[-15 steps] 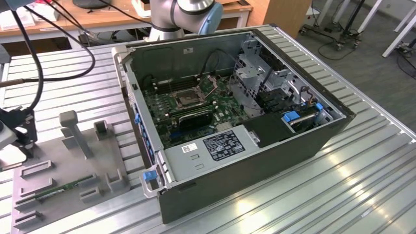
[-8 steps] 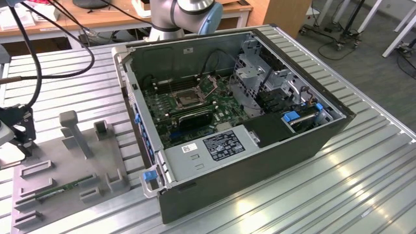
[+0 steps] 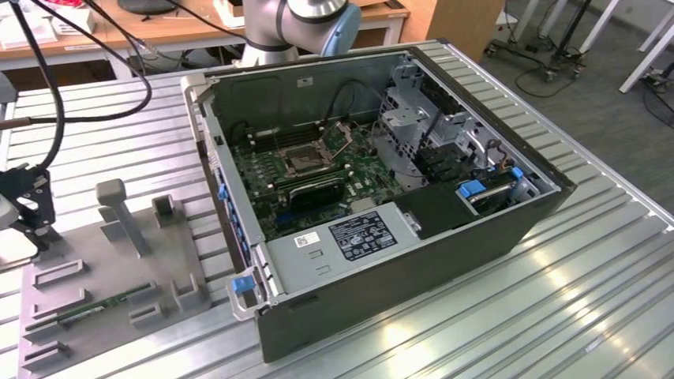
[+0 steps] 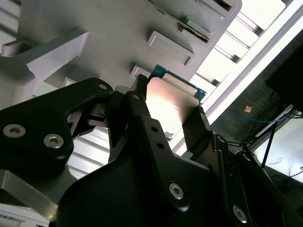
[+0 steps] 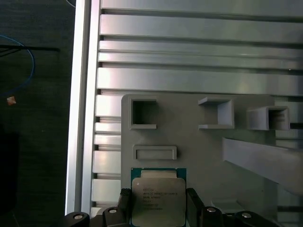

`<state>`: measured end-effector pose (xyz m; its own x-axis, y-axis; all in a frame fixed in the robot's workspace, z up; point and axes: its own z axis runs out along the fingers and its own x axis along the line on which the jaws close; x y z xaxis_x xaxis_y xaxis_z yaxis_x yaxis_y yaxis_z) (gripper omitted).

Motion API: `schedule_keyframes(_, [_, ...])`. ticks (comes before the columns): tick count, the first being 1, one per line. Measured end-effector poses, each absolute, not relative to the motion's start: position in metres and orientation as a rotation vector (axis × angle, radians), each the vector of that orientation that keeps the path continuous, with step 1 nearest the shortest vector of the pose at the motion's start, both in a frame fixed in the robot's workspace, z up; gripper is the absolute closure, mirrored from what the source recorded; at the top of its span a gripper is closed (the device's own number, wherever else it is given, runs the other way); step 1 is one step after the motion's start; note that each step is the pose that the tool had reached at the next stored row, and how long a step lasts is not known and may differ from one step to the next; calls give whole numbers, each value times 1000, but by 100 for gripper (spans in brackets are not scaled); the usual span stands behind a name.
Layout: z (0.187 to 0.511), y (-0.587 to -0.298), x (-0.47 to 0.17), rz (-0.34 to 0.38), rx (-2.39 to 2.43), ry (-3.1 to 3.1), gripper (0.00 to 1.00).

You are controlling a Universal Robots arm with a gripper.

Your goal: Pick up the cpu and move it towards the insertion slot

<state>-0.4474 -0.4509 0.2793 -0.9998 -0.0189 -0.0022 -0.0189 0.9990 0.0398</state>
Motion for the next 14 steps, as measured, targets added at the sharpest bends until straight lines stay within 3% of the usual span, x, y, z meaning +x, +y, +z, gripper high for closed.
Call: schedule_keyframes(14, [290, -451, -447, 62, -30, 3139, 45])
